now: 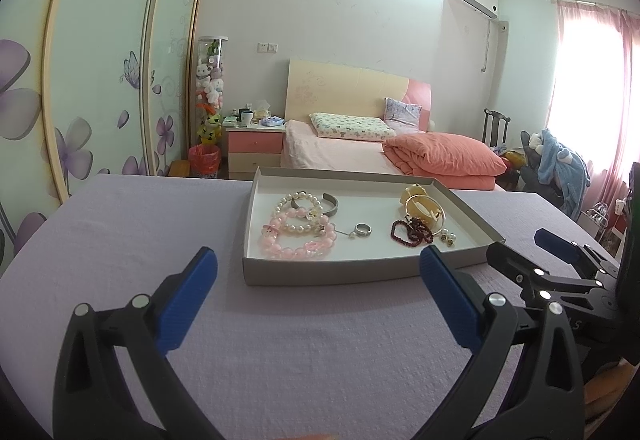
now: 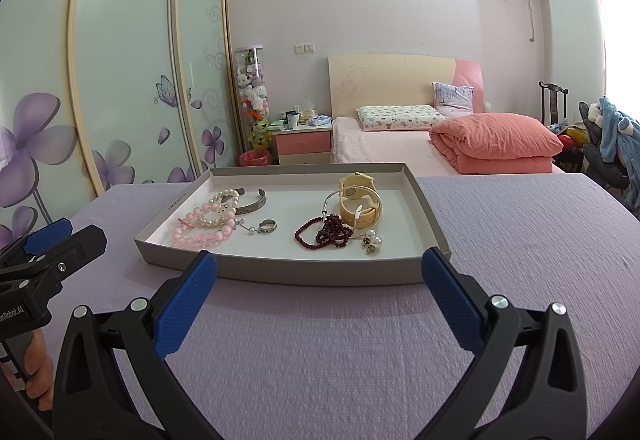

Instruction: Organize jewelry

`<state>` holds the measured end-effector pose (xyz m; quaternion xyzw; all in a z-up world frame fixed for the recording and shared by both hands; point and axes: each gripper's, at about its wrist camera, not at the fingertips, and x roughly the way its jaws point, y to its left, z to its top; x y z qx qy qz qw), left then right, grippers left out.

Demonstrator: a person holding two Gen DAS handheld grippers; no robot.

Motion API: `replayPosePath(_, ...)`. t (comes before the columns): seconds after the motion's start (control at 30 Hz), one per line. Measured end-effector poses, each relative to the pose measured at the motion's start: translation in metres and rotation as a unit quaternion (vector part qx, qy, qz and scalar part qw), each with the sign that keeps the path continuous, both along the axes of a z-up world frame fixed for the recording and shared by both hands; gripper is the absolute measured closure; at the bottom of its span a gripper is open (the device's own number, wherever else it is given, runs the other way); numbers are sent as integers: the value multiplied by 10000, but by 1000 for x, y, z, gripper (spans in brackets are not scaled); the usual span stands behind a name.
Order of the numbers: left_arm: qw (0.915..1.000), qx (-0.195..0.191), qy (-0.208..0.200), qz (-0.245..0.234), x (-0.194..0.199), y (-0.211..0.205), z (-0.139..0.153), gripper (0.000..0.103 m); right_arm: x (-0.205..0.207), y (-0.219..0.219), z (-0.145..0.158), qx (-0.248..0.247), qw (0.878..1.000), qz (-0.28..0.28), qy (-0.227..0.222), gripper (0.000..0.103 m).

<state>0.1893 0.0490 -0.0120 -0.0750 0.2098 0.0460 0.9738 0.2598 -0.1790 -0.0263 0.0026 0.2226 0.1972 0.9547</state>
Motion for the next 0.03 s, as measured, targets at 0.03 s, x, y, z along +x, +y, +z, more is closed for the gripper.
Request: replayPosePath(0.03,10000,0,3,-2,-1,1,-1,4,0,0,0,0,10000,0,1,2)
